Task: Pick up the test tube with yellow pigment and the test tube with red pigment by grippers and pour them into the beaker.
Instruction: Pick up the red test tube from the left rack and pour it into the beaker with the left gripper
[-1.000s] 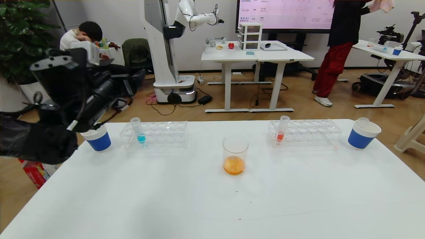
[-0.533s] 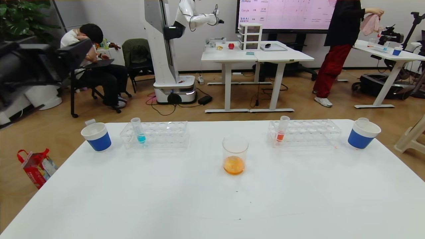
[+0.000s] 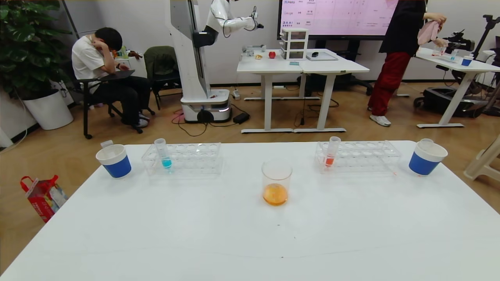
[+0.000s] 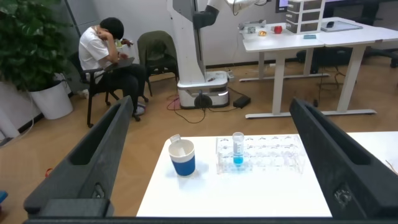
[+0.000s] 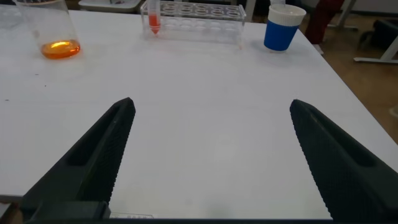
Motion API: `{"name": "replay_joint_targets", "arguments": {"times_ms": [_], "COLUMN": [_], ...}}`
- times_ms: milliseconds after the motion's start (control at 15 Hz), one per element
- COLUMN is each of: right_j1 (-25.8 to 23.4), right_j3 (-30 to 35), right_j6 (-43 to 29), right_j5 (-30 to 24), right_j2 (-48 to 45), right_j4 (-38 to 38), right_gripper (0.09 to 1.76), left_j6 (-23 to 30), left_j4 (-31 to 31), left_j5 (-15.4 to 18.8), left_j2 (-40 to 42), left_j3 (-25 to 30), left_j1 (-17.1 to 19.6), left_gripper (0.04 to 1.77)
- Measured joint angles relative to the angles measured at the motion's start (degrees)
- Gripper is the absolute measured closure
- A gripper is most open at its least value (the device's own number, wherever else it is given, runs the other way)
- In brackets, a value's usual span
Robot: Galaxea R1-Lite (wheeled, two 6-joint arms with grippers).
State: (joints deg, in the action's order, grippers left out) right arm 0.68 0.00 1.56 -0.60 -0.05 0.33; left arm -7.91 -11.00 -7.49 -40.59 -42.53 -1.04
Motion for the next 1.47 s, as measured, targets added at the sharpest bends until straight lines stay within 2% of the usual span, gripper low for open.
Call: {"name": "replay_joint_targets", "arguments": {"times_ms": [200, 400, 733, 1133, 1200, 1333, 1467], "right_j1": [0.0, 0.0, 0.0, 0.0, 0.0, 0.0, 0.0], "right_j3": [0.0, 0.0, 0.0, 0.0, 0.0, 0.0, 0.0], "right_j6": [0.0, 0.0, 0.0, 0.0, 0.0, 0.0, 0.0], "right_j5": [0.0, 0.0, 0.0, 0.0, 0.0, 0.0, 0.0], "right_j2": [0.0, 0.0, 0.0, 0.0, 0.0, 0.0, 0.0], "right_j4": [0.0, 0.0, 0.0, 0.0, 0.0, 0.0, 0.0], "right_gripper": [0.11, 0.11, 0.11, 0.11, 0.11, 0.11, 0.11], "left_j6": [0.0, -0.3, -1.3, 2.5, 3.1, 4.1, 4.0], "left_j4": [4.4, 5.2, 5.0, 5.0, 5.9, 11.4, 11.3], "left_j5": [0.1, 0.4, 5.5, 5.1, 6.0, 7.5, 7.9], "left_j2": [11.7, 21.5, 36.1, 40.5, 40.6, 40.7, 40.7], "left_j3": [5.4, 12.2, 22.8, 37.8, 40.1, 42.0, 42.4], "left_j1": [0.5, 0.8, 0.8, 0.9, 0.9, 0.9, 0.9], "left_gripper": [0.06, 0.06, 0.06, 0.06, 0.06, 0.06, 0.06]}}
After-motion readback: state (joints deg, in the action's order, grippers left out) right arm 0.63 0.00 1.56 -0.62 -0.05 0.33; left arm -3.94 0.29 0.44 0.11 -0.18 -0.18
